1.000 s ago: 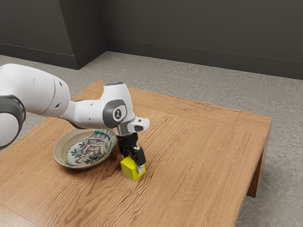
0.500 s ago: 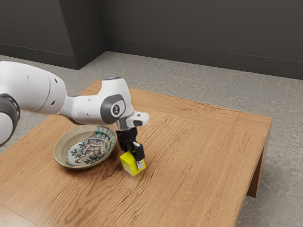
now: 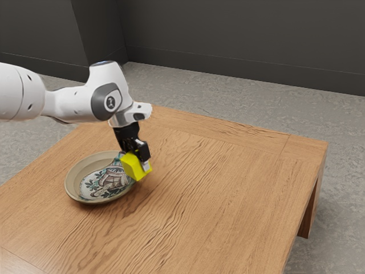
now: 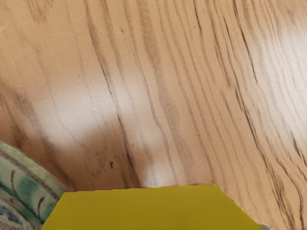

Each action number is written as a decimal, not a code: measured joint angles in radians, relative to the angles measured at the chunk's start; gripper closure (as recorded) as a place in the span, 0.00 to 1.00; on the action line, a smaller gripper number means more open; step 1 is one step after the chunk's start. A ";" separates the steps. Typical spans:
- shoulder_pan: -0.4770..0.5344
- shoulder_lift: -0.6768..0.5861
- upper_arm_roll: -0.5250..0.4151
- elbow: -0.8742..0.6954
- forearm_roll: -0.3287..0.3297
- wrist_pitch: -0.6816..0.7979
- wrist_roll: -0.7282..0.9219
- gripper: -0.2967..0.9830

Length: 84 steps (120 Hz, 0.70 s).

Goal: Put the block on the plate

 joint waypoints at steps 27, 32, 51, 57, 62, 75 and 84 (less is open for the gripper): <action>0.053 0.067 0.062 0.019 0.004 -0.004 -0.002 0.41; 0.059 0.085 0.073 0.028 0.004 -0.004 -0.002 0.41; 0.097 0.170 0.094 0.079 0.006 -0.004 -0.003 0.44; 0.107 0.192 0.102 0.093 0.006 -0.005 -0.003 0.44; 0.110 0.203 0.105 0.103 0.007 -0.005 -0.004 0.44; 0.111 0.214 0.106 0.116 0.005 -0.009 -0.002 0.37; 0.112 0.213 0.104 0.118 0.004 -0.011 -0.001 0.33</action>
